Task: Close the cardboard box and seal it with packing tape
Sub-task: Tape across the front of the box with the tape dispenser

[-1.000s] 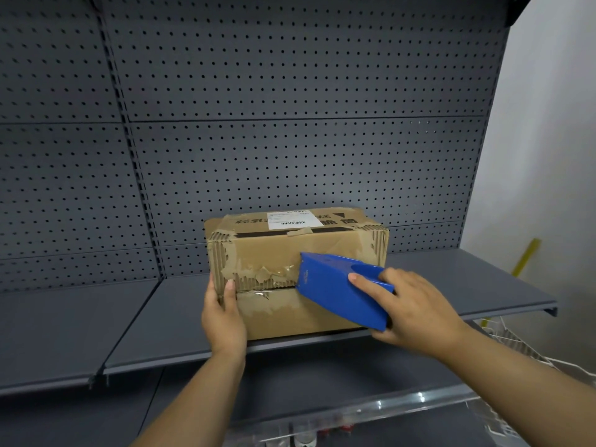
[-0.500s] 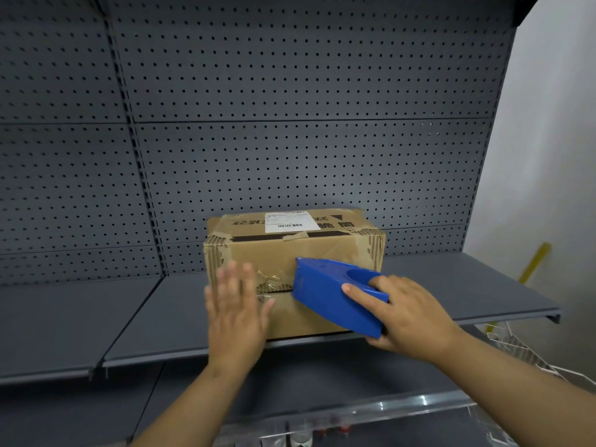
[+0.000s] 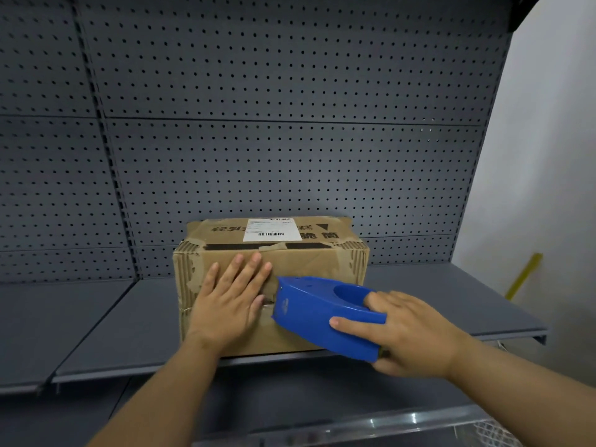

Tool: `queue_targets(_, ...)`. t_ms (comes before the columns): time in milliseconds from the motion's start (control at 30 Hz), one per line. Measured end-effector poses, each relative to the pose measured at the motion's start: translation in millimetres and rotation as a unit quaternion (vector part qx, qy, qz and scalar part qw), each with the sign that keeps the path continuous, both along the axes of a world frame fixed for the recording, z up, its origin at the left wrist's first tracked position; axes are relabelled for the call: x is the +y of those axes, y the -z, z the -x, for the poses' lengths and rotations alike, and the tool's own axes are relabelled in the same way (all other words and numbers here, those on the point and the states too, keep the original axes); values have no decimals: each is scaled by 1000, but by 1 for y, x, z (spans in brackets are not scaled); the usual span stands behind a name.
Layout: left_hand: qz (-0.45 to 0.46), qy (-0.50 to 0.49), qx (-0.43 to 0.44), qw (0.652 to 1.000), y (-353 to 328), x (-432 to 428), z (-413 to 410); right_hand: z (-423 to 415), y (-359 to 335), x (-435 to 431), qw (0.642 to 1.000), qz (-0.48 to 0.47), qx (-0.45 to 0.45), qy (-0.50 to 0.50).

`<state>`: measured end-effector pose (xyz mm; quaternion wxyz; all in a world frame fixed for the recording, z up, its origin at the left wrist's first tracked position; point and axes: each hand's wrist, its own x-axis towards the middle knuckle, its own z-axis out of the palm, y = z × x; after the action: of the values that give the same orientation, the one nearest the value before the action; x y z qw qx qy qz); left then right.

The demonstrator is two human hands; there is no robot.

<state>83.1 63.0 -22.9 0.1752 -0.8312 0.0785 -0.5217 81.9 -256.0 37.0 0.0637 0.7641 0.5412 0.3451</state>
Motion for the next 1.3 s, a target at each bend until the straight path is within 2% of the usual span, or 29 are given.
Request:
queue_targets(200,4,-6,-14,1000,-2,3,-6,-12,-3,-35,999,-37,31,12)
queue_targets(433,-10,-15,-11,1000,-6,1,-7,-26,-12,-89,998,-30,49,3)
queue_targets(633,-28,-18,-45,998,6,0,3,-33,3,-78,1000,2,-5,-19)
queue_targets(767,3,-20,-42,999,1,-12,6,-29,4,-70,999,2,-33,4)
queue_targets(1033,-21,-9,-36,999,-24,-74,-24,-15,-3,-61,998,-25,-41,32)
queue_targets(1133,-18,-25,-23,999,-25,-78,-33,-13,-2,-63,998,-22,-47,47)
queue_targets(1300,-31,-18,-53,998,-23,-75,-36,-10,5,-58,996,-12,-32,83)
